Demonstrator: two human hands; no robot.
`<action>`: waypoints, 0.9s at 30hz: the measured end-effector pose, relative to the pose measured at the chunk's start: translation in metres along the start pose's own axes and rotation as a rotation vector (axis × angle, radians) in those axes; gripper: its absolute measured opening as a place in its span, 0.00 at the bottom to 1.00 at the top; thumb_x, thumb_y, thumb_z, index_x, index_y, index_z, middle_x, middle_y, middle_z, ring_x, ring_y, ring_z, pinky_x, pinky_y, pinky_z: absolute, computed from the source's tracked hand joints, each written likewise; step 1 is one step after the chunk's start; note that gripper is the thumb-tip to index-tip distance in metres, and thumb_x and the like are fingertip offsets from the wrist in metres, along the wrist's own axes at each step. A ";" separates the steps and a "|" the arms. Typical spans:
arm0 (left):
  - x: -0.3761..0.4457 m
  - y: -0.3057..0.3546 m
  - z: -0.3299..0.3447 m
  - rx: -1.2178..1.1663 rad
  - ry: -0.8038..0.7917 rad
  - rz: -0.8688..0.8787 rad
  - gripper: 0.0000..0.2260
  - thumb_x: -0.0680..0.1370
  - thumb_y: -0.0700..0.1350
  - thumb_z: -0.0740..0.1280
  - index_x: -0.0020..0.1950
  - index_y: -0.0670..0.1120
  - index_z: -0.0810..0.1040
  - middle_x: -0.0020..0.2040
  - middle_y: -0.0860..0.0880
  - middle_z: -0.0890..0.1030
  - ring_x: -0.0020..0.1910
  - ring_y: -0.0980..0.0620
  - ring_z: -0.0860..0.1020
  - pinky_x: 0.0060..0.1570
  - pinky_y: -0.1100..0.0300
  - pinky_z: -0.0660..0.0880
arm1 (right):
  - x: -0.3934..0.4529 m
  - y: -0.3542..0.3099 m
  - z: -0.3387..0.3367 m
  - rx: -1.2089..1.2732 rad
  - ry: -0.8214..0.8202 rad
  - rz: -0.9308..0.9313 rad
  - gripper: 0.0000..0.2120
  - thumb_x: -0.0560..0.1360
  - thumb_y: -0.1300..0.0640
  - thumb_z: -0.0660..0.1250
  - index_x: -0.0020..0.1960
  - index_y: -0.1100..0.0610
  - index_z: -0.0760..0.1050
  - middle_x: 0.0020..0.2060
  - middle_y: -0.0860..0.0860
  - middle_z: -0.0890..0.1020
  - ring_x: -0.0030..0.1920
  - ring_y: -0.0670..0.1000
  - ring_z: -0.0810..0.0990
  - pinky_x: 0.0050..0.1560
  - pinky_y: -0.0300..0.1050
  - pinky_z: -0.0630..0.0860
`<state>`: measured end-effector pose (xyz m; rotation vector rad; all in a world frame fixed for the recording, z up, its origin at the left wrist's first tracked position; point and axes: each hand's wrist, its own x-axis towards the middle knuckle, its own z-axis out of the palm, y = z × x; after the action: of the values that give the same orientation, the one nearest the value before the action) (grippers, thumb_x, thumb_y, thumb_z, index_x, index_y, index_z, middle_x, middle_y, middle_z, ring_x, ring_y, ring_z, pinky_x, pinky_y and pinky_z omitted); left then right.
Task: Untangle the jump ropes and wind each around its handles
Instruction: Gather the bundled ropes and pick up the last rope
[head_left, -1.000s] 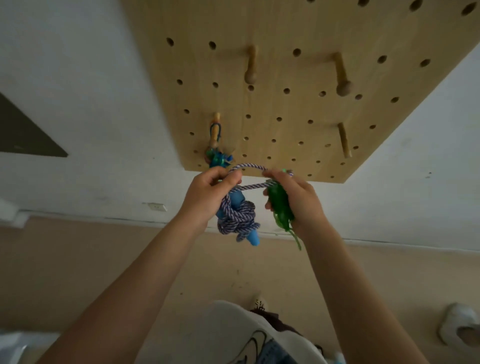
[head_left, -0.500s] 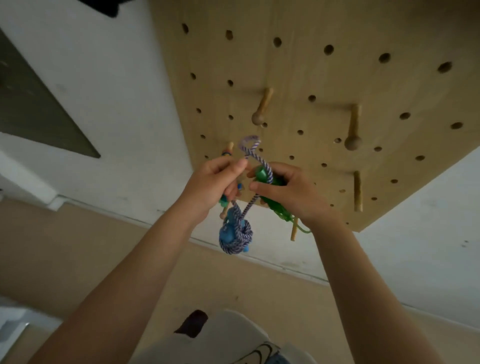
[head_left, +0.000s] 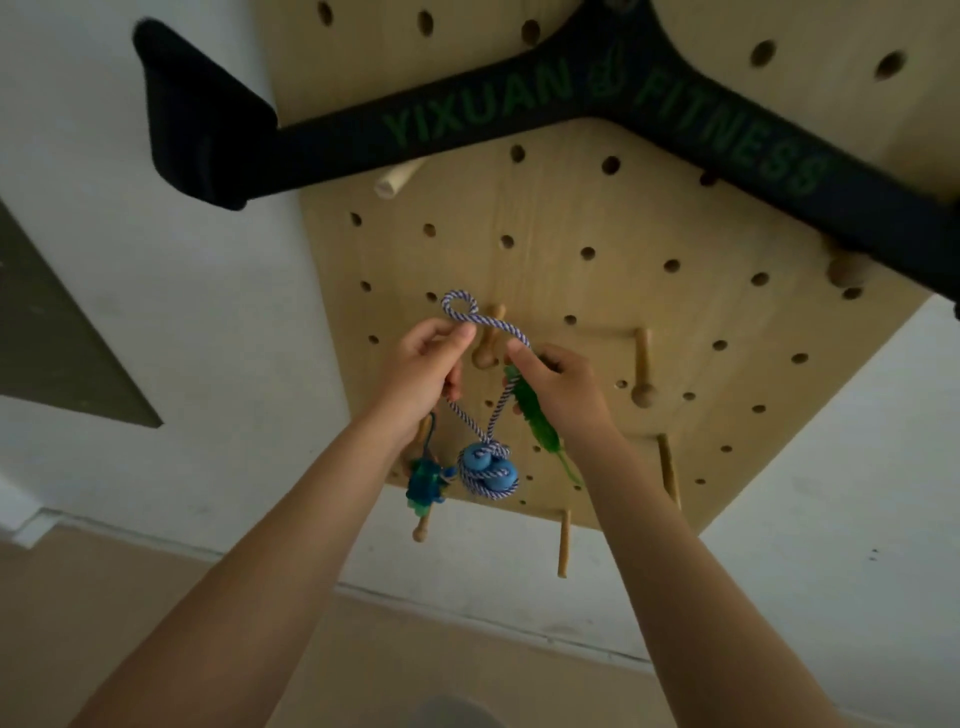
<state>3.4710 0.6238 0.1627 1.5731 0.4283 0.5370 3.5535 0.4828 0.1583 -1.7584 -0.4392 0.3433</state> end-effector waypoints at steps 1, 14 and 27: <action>0.003 -0.002 0.002 0.007 0.005 -0.016 0.09 0.81 0.50 0.67 0.45 0.47 0.78 0.27 0.53 0.73 0.25 0.55 0.72 0.28 0.63 0.71 | 0.003 0.002 0.002 -0.026 0.011 0.037 0.29 0.72 0.37 0.70 0.49 0.65 0.78 0.39 0.61 0.84 0.32 0.53 0.80 0.37 0.47 0.78; -0.012 -0.019 -0.010 0.134 0.054 -0.110 0.10 0.77 0.51 0.70 0.43 0.46 0.79 0.37 0.49 0.81 0.37 0.52 0.79 0.41 0.59 0.77 | -0.011 0.023 -0.009 0.454 -0.096 0.089 0.09 0.78 0.56 0.68 0.58 0.54 0.78 0.52 0.59 0.82 0.50 0.60 0.84 0.52 0.54 0.81; -0.063 -0.066 0.001 0.022 -0.127 -0.251 0.04 0.79 0.39 0.68 0.50 0.39 0.80 0.33 0.47 0.81 0.27 0.53 0.79 0.32 0.61 0.80 | -0.040 0.064 -0.011 0.565 0.084 0.242 0.24 0.72 0.63 0.74 0.63 0.59 0.66 0.57 0.62 0.78 0.53 0.58 0.84 0.55 0.56 0.81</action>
<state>3.4235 0.5924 0.0915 1.5369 0.5275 0.2397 3.5306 0.4417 0.0980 -1.2646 -0.0515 0.5074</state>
